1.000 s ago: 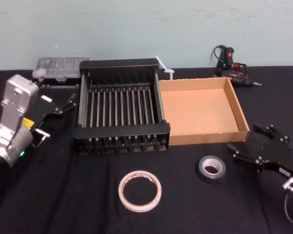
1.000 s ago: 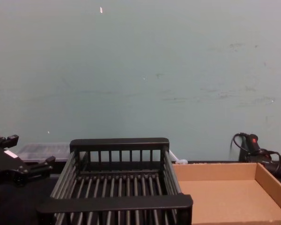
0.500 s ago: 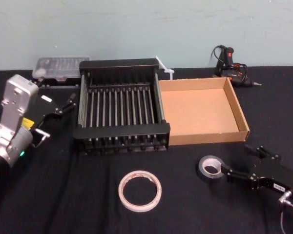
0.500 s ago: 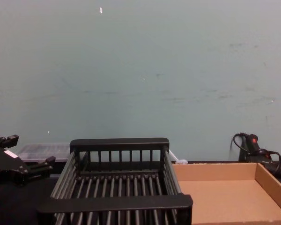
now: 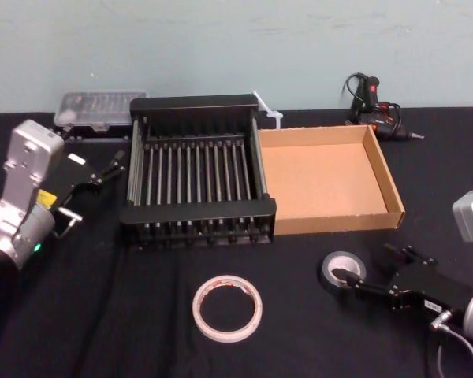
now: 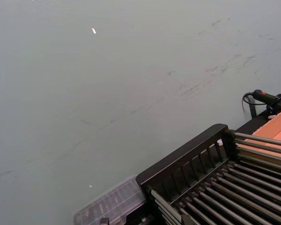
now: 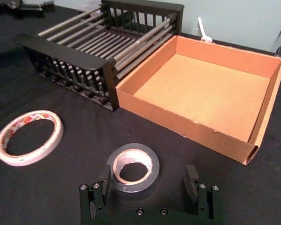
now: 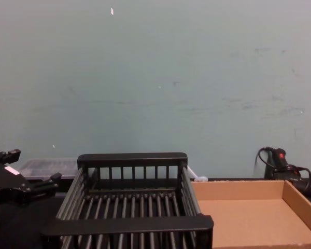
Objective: Pick up the white tape and place it into the black box , Pick up the silver tape and place it into the brown box.
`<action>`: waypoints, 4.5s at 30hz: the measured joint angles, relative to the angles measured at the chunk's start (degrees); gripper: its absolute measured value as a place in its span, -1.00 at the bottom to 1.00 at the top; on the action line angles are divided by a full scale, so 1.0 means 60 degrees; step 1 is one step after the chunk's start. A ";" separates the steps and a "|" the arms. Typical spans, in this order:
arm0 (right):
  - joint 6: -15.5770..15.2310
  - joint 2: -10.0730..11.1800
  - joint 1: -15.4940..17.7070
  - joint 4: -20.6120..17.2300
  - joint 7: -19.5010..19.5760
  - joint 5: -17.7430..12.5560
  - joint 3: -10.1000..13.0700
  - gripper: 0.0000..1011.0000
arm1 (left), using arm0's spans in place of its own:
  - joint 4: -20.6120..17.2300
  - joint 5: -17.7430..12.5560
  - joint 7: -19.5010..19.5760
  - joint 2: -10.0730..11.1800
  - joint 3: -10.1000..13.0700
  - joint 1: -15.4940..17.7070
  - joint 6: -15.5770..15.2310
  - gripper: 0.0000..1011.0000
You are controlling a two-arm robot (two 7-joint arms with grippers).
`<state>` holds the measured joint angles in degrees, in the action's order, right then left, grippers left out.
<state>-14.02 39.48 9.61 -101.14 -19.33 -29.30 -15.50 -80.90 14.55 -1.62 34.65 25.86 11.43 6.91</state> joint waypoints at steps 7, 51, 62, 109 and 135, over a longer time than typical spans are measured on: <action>-0.0099 -0.0337 -0.0494 0.0546 -0.0043 0.0328 -0.0220 0.98 | 0.0000 0.0000 0.0000 0.0000 0.0000 0.0000 0.0000 0.98; -0.0488 -0.0899 -0.1305 0.1371 -0.0291 0.0976 -0.0297 0.98 | 0.0000 -0.0001 0.0001 0.0000 0.0000 0.0001 0.0000 0.98; -0.0519 -0.0926 -0.1327 0.1421 -0.0307 0.1027 -0.0311 0.98 | 0.0000 0.0000 0.0000 0.0000 0.0000 0.0000 0.0000 0.98; -0.0492 -0.0913 -0.1311 0.1398 -0.0293 0.1003 -0.0309 -0.66 | 0.0000 -0.0001 0.0000 0.0000 0.0000 0.0000 0.0000 0.98; 0.1628 -0.1029 -0.0458 0.0584 -0.0556 0.0408 0.0540 -0.66 | 0.0000 0.0000 0.0000 0.0000 0.0000 0.0000 -0.0001 0.98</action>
<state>-4.25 33.31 6.87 -97.63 -22.66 -26.85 -12.26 -80.90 14.55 -1.62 34.65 25.86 11.43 6.91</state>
